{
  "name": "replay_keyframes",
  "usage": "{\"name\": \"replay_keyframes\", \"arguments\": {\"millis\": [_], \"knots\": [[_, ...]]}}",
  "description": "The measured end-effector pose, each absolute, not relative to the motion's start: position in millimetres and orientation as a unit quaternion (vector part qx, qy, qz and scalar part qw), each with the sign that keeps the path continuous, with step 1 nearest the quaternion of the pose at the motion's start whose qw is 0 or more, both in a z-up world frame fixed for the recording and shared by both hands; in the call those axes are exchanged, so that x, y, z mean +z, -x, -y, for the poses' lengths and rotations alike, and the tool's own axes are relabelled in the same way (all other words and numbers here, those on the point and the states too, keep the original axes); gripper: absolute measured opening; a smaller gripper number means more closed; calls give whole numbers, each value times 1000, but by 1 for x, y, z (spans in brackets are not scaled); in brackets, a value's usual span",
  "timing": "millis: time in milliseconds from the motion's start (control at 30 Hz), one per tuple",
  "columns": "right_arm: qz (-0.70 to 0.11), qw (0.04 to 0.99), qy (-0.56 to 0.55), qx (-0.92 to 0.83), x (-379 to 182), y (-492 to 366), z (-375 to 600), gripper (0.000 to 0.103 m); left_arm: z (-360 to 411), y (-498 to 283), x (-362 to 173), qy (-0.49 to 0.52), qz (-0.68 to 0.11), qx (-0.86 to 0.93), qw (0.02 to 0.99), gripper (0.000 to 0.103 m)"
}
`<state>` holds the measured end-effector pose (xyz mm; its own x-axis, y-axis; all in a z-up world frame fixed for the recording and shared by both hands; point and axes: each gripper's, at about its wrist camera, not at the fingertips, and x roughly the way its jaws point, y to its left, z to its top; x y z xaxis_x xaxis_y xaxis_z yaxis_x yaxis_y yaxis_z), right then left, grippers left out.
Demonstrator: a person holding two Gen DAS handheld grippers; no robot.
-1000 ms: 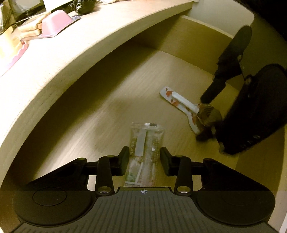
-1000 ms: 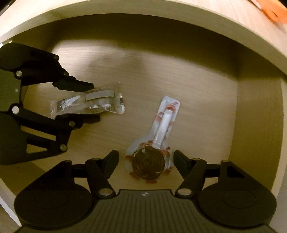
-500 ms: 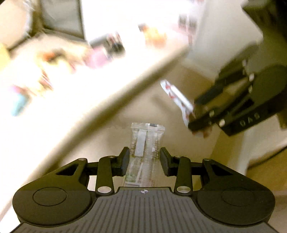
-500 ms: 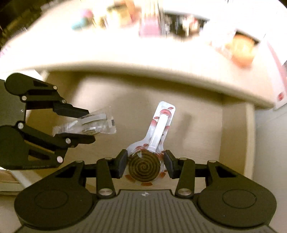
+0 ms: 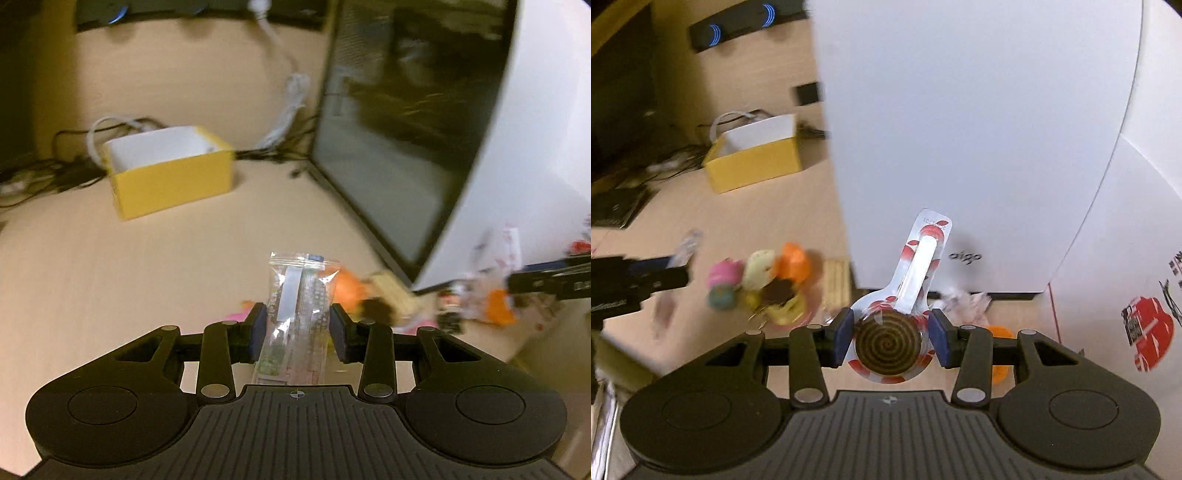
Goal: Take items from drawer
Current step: 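Lift the packet and lollipop out of the drawer and carry them over the desktop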
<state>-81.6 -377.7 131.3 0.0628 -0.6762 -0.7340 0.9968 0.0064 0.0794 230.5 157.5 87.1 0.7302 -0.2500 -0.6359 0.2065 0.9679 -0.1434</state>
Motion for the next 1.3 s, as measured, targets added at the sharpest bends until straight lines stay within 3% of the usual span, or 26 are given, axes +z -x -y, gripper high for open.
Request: {"name": "replay_keyframes", "arguments": {"millis": [433,733,1033,1300], "knots": [[-220,580,-424,-660,65,123,411,44,-172,-271,37,57,-405,-60,911,41],[-217,569,-458,-648,40,126,441,44,-177,-277,35,67,-410,-60,908,41],[-225,571,-446,-652,35,124,450,44,-186,-280,30,102,-406,-61,906,43],[-218,576,-444,-651,31,130,445,51,-187,-272,33,93,-397,-48,912,43]]}}
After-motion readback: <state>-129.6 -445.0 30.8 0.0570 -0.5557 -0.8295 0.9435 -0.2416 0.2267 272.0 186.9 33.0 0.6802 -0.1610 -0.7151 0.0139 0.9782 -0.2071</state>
